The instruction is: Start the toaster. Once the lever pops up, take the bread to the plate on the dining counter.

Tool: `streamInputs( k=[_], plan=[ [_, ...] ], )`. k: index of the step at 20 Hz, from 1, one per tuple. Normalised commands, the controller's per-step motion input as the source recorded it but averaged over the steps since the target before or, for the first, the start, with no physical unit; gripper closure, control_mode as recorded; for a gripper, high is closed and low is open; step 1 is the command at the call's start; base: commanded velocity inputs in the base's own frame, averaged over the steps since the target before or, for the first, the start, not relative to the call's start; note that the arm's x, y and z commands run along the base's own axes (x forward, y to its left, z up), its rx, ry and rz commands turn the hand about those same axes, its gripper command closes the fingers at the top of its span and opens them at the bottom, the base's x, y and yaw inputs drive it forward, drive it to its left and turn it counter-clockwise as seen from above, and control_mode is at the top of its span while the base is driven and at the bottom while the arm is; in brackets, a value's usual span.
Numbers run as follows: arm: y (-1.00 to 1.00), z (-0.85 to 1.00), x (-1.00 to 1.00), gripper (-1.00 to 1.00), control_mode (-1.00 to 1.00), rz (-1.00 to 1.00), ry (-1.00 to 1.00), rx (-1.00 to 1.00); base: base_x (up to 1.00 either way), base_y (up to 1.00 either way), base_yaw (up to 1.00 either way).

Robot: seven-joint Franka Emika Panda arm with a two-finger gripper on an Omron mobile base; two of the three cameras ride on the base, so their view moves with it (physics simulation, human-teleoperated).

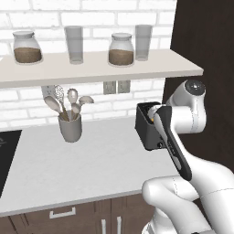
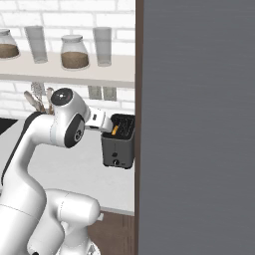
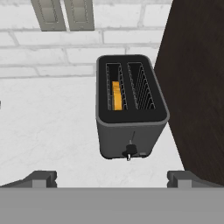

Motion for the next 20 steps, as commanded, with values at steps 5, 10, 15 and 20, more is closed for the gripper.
streamInputs(
  k=[5,10,15,20],
  plan=[
    [0.00,0.00,0.00,-1.00,-1.00,0.00,0.00,0.00,0.00,0.00,0.00],
    [0.00,0.00,0.00,-1.00,-1.00,0.00,0.00,0.00,0.00,0.00,0.00],
    [0.00,0.00,0.00,-1.00,-1.00,0.00,0.00,0.00,0.00,0.00,0.00],
    [0.00,0.00,0.00,-1.00,-1.00,0.00,0.00,0.00,0.00,0.00,0.00]
  ],
)
